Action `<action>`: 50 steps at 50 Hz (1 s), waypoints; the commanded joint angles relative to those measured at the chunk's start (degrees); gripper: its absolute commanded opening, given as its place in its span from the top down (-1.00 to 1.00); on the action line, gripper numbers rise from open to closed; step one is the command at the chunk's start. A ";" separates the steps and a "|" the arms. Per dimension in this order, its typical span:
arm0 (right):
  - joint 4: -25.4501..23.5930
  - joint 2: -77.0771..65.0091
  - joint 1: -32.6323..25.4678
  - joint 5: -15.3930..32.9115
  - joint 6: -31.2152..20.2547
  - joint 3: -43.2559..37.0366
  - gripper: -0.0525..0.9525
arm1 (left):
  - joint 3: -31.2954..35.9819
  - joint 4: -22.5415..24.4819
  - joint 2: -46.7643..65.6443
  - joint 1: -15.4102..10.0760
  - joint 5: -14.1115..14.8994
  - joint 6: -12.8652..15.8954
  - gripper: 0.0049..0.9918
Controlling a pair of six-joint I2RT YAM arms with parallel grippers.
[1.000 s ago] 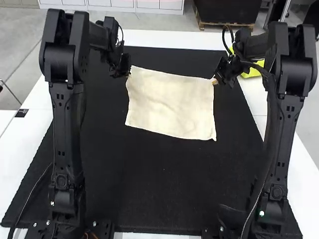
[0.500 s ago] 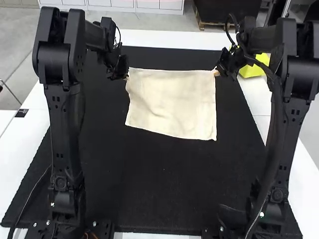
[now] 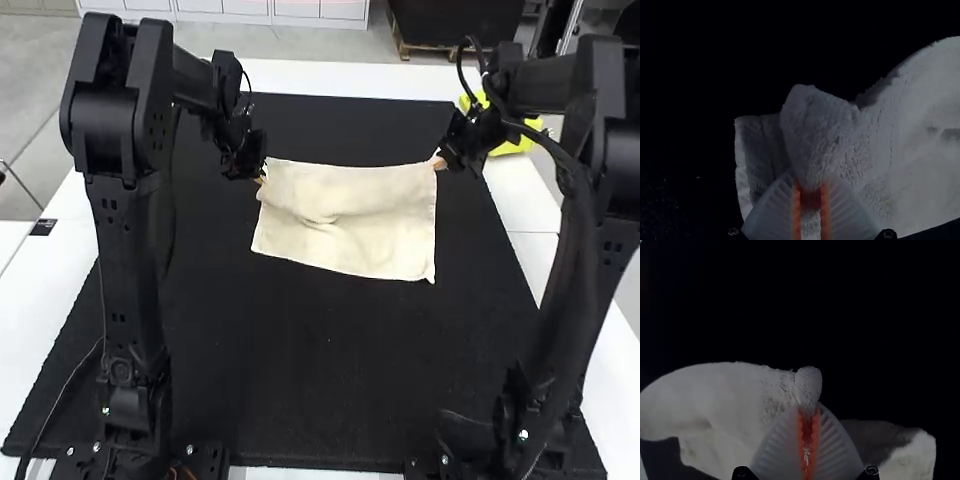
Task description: Fold the towel.
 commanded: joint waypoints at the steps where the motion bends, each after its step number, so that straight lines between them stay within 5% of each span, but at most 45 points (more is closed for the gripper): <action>1: -0.74 -4.05 -1.78 -0.92 -1.69 -2.65 0.93 | -0.74 -0.30 -3.37 0.34 0.91 1.70 0.74; 29: -2.68 -13.28 -3.72 -0.48 -5.47 -17.41 0.93 | -8.74 -3.29 -7.77 -0.27 0.91 4.33 0.76; 50: -0.30 -13.80 -3.89 1.01 -7.67 -23.48 0.93 | -11.55 3.04 -7.51 -0.27 0.29 4.60 0.76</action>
